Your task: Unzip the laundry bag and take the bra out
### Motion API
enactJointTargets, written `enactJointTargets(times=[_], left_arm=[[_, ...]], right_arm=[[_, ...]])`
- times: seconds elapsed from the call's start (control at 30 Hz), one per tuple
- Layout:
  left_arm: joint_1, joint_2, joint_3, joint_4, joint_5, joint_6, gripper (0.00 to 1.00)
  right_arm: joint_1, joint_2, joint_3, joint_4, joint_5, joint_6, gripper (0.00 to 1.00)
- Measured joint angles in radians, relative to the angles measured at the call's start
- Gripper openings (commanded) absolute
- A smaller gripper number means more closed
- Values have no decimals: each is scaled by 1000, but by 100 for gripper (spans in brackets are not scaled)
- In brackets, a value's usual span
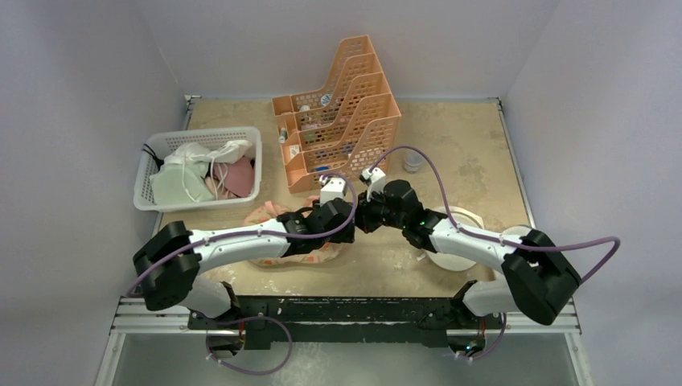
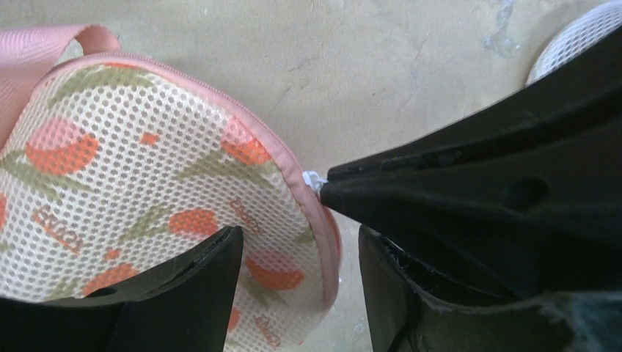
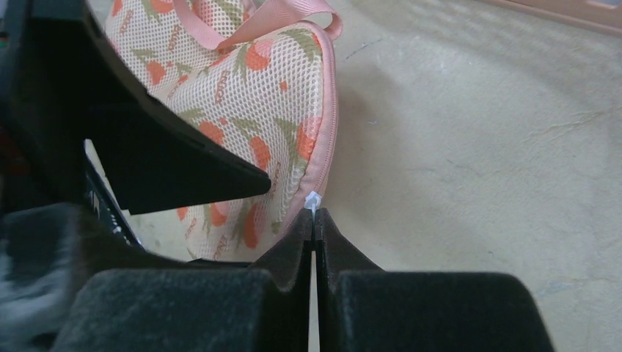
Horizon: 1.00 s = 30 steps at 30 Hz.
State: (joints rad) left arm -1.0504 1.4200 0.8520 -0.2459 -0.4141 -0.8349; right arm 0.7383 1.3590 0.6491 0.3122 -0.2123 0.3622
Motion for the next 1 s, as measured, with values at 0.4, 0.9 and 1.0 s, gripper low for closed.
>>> enactJointTargets(times=[0.4, 0.9, 1.0], left_arm=[[-5, 107, 77, -50, -3, 88, 0], [-125, 162, 95, 6, 67, 190, 0], [-140, 171, 95, 12, 74, 201, 0]], right_arm=[[-5, -29, -67, 48, -8, 55, 0], [-106, -119, -135, 16, 58, 53, 0], [-121, -109, -135, 18, 56, 47, 0]])
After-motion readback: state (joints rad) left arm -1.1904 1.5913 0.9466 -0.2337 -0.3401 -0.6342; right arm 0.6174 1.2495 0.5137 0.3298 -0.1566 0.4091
